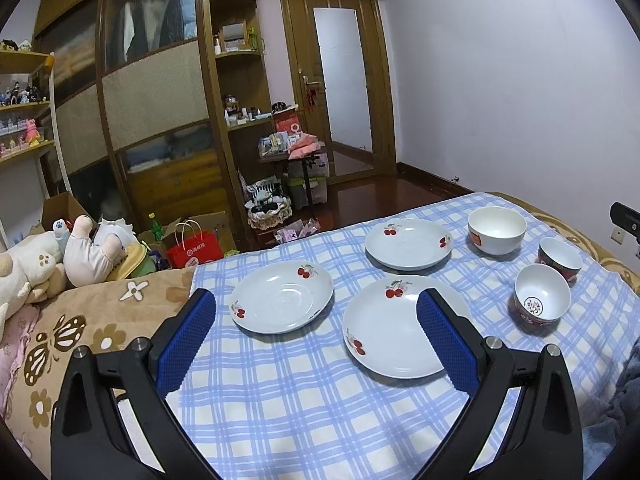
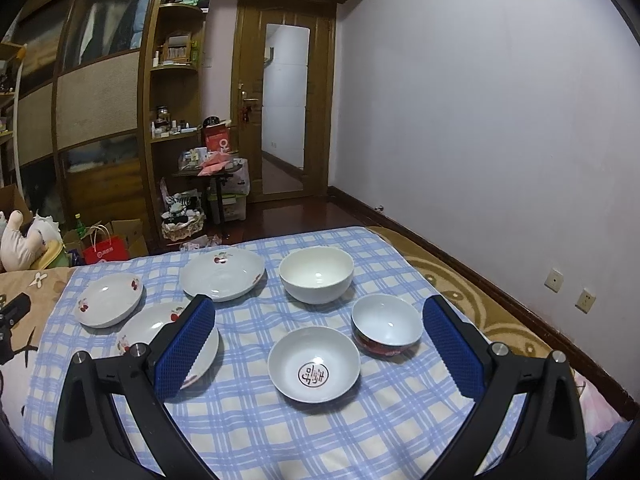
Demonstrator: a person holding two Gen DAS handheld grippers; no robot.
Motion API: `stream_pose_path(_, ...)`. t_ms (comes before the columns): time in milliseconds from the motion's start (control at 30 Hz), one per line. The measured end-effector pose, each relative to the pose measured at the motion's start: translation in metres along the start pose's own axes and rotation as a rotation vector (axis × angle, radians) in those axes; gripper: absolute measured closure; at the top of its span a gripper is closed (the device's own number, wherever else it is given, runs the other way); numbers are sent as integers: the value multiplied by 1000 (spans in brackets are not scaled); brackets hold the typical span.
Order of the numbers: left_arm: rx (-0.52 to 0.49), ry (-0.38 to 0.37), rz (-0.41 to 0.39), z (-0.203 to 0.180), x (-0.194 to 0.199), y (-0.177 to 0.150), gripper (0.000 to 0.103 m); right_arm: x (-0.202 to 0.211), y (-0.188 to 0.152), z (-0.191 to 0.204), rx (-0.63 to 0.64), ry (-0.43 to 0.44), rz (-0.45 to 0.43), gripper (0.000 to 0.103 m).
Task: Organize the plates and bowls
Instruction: 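Move both grippers toward the rim of the large cherry plate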
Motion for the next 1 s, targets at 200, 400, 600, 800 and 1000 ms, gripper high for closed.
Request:
stream_pose_path(200,23,-21,37,7,-16,17,4,-8,22,10,-72,96,10,0)
stream_pose_path(400,21,-51,106,9,-41,31,4,-25,46,33,-61,134,3,0)
stream_pose_path(600,-3,-77,193,4,-79,35,4,-51,58,59,-67,179,6,0)
stream_pose_path(800,21,-91,258,1,-122,18,4,-88,43,88,-31,194,61,0)
stream_pose_path(1000,23,-89,312,-1,-156,-4,4,-123,13,93,-7,184,126,0)
Point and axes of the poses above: each gripper's, at about its wrist camera, not at the fingertips, and x roughly against the way its jaws point, z to its left, y to its top, the point moved 9 cm from there along -x, roughly the way its jaws point, and after that the axes turned 5 degrees about -x, right-handed, at the moved point
